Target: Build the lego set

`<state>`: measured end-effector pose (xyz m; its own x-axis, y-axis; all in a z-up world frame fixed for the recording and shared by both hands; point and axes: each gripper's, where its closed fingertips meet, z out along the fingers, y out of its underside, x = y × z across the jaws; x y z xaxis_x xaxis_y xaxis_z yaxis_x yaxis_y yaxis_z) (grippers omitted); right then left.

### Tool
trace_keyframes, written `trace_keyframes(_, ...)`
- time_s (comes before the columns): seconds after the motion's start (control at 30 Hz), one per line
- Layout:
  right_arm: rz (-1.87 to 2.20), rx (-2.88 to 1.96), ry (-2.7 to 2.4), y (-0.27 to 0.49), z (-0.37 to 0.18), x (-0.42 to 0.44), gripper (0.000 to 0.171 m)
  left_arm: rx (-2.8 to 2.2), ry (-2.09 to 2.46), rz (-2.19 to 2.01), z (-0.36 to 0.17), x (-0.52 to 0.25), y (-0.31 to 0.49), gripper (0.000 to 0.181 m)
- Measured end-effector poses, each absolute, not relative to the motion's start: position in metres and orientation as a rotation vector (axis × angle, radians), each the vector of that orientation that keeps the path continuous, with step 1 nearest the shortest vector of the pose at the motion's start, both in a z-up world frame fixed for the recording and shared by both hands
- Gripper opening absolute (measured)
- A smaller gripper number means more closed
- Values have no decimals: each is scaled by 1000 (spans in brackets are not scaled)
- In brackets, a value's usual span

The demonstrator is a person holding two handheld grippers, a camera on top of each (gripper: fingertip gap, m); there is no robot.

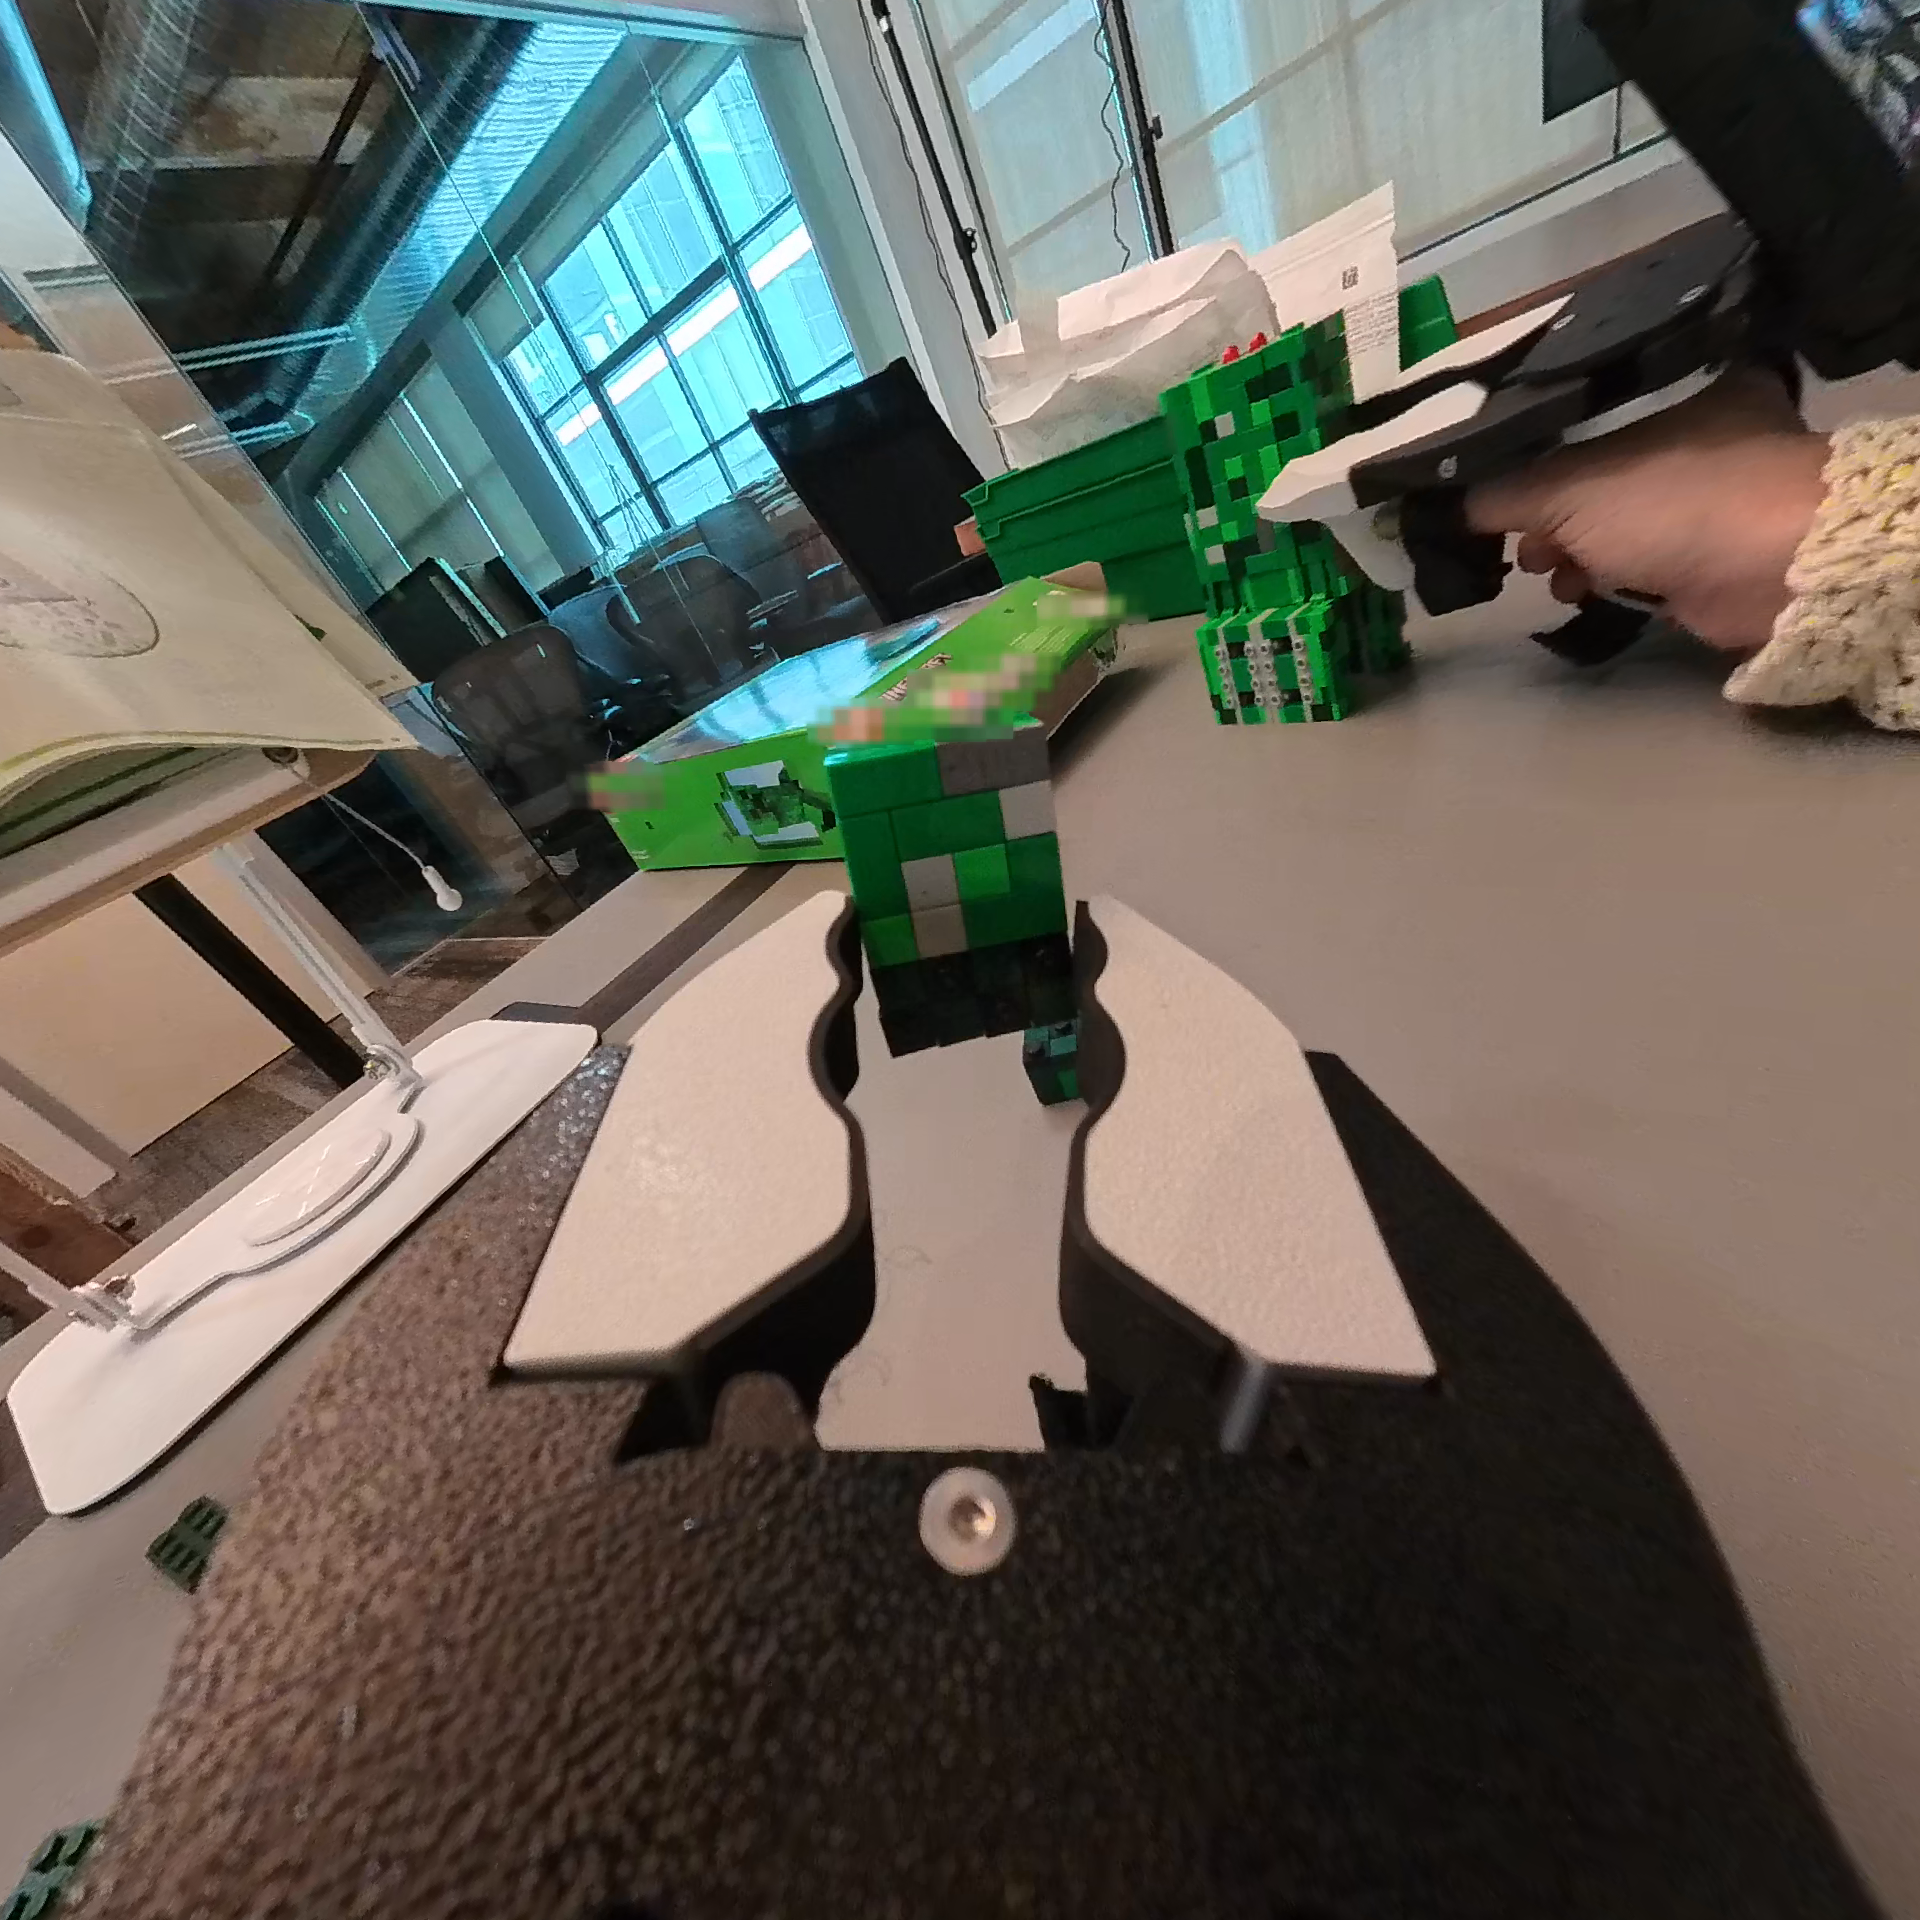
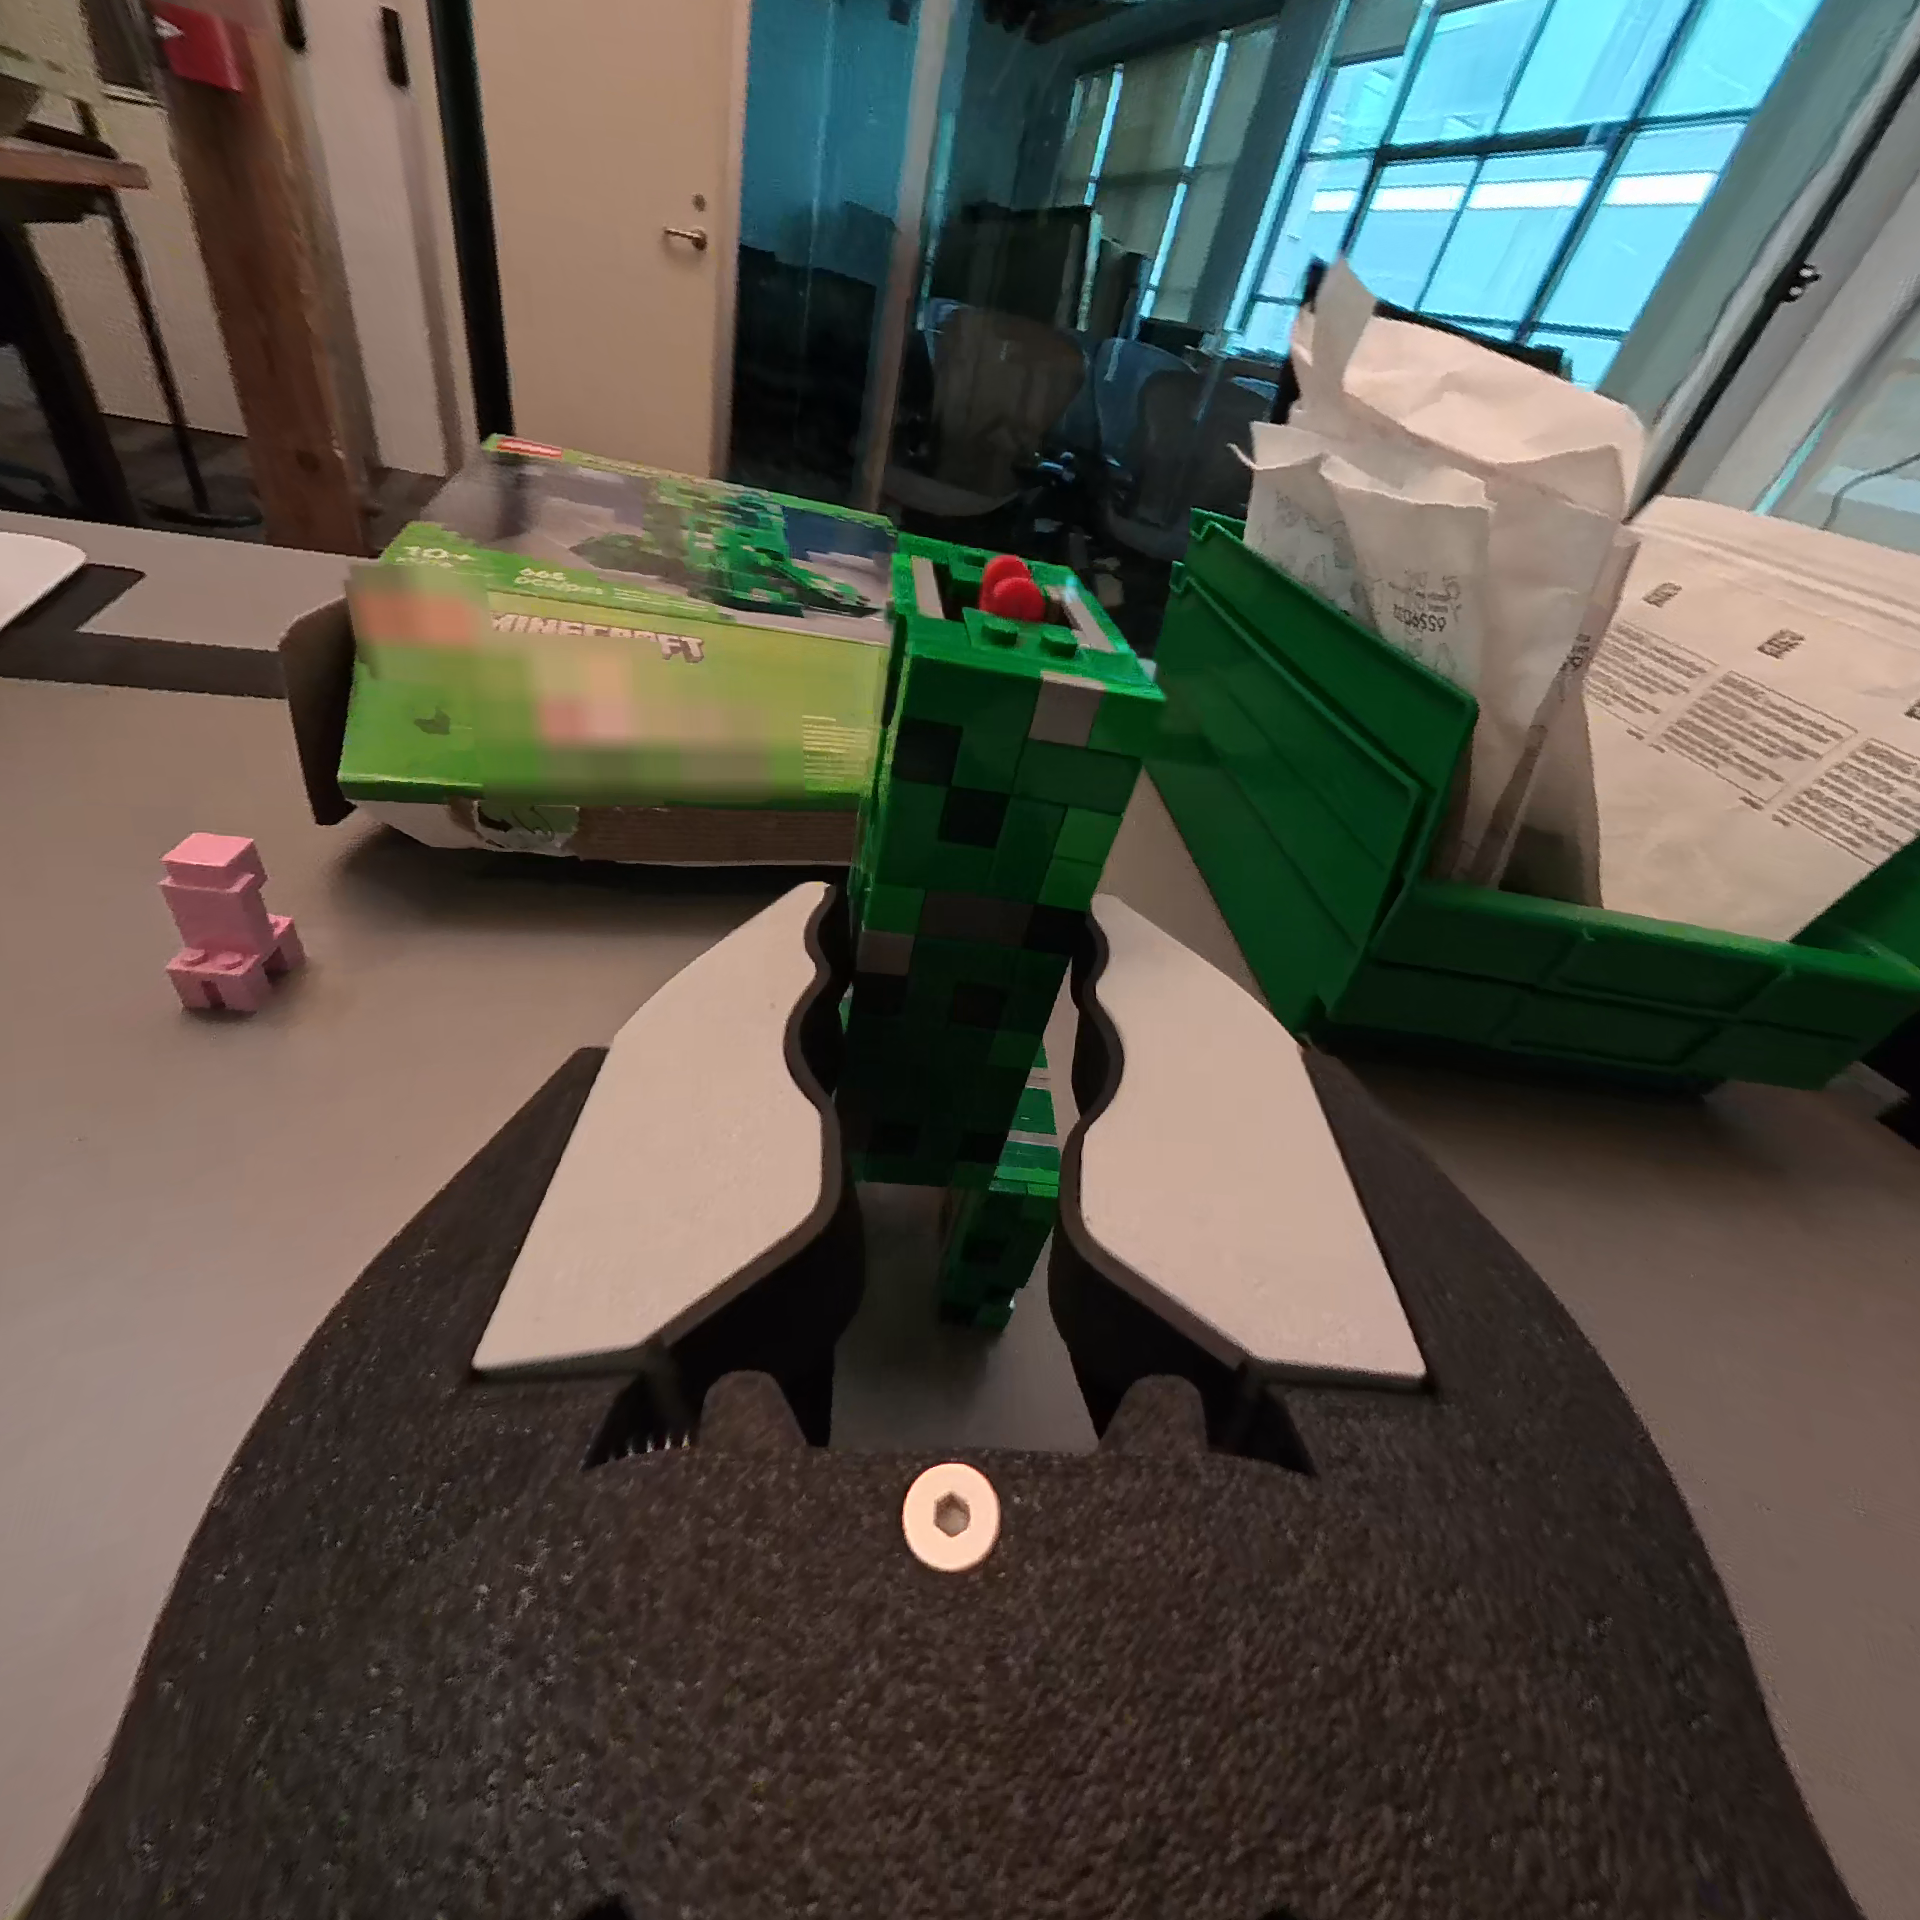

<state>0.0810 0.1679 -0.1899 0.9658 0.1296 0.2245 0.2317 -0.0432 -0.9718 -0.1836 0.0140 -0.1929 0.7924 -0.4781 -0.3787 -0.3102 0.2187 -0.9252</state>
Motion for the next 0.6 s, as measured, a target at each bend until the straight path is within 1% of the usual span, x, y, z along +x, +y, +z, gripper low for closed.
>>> trace_keyframes(0.23, 18, -1595, -378, 168, -190, 81, 40, -1379, 705, -128, -193, -183, 14, 39)
trace_keyframes(0.6, 34, -1578, -415, 165, -189, 71, 40, -1378, 707, -127, -193, -183, 14, 39)
